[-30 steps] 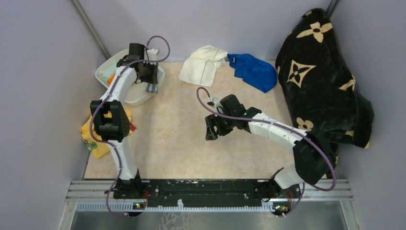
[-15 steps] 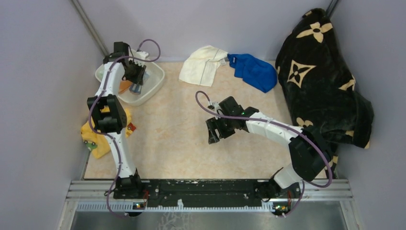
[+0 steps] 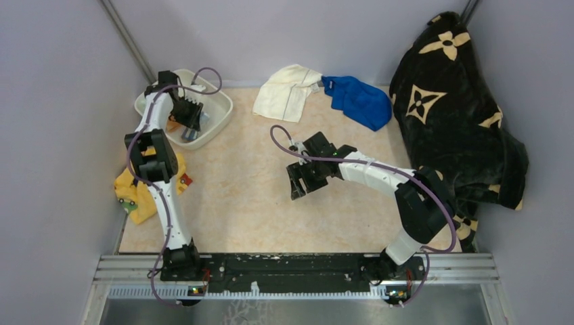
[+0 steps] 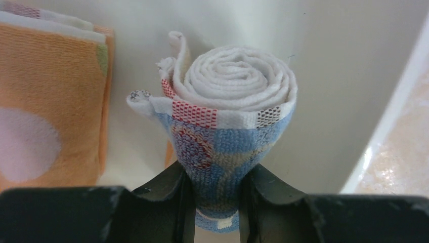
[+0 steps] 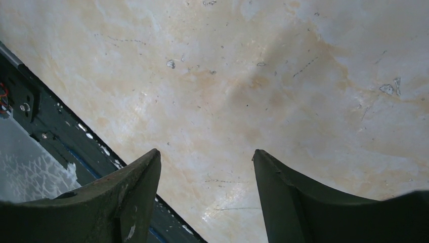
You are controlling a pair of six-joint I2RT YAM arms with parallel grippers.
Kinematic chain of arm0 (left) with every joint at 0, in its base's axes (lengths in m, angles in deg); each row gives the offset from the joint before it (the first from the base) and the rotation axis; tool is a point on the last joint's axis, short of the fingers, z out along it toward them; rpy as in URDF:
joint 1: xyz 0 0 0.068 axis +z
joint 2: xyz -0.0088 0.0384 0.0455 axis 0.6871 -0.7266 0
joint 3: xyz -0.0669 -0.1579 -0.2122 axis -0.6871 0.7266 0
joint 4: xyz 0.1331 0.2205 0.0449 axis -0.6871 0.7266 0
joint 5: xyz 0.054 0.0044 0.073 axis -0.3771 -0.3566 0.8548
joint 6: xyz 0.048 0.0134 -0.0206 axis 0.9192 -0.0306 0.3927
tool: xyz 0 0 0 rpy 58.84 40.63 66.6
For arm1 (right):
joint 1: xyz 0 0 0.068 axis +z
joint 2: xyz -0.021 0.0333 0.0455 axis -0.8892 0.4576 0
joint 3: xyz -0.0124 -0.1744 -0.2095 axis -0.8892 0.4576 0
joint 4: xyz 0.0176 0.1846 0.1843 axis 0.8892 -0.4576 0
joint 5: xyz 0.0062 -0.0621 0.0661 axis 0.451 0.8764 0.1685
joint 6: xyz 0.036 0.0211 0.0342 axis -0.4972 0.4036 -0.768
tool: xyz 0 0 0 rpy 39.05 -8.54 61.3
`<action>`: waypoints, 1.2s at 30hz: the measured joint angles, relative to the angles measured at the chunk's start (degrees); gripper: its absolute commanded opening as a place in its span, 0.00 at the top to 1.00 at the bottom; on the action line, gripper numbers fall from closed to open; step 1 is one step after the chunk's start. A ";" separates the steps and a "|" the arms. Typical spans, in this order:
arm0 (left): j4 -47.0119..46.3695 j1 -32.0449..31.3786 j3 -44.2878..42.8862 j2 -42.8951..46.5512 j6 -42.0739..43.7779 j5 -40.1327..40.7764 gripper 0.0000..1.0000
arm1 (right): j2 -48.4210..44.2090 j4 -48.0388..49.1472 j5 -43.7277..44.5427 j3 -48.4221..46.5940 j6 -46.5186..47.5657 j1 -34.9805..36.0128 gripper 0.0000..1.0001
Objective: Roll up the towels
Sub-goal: Place the towel in the bin.
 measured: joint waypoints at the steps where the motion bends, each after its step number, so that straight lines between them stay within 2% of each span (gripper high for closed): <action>1: -0.15 0.07 -0.04 -0.66 0.09 0.11 1.00 | 0.33 -0.31 0.02 -0.13 0.00 0.00 0.33; 6: -1.73 0.33 -0.04 -3.78 0.44 3.28 1.00 | 1.42 -0.70 0.22 -0.74 0.15 -0.02 0.33; 12: -7.48 0.04 0.72 -3.96 2.80 13.68 1.00 | 2.80 -1.16 0.31 -2.23 0.52 -0.02 0.34; 17: -12.33 -0.02 2.84 -3.96 6.71 18.82 0.98 | 5.70 -0.96 0.24 -3.34 0.59 -0.02 0.34; 20: -14.25 -0.24 3.45 -3.96 8.44 20.90 0.87 | 6.64 -1.55 0.22 -3.65 0.59 -0.02 0.34; 23: -15.72 -0.22 3.74 -3.98 9.03 22.10 0.67 | 7.19 -1.62 0.22 -4.48 0.59 -0.02 0.34; 26: -16.39 -0.22 3.78 -4.00 8.96 22.34 0.57 | 7.23 -1.73 0.20 -5.11 0.61 -0.02 0.34; 36: -18.64 -0.13 6.99 -3.10 8.96 21.31 0.36 | 7.23 -1.70 0.26 -5.35 0.66 -0.02 0.35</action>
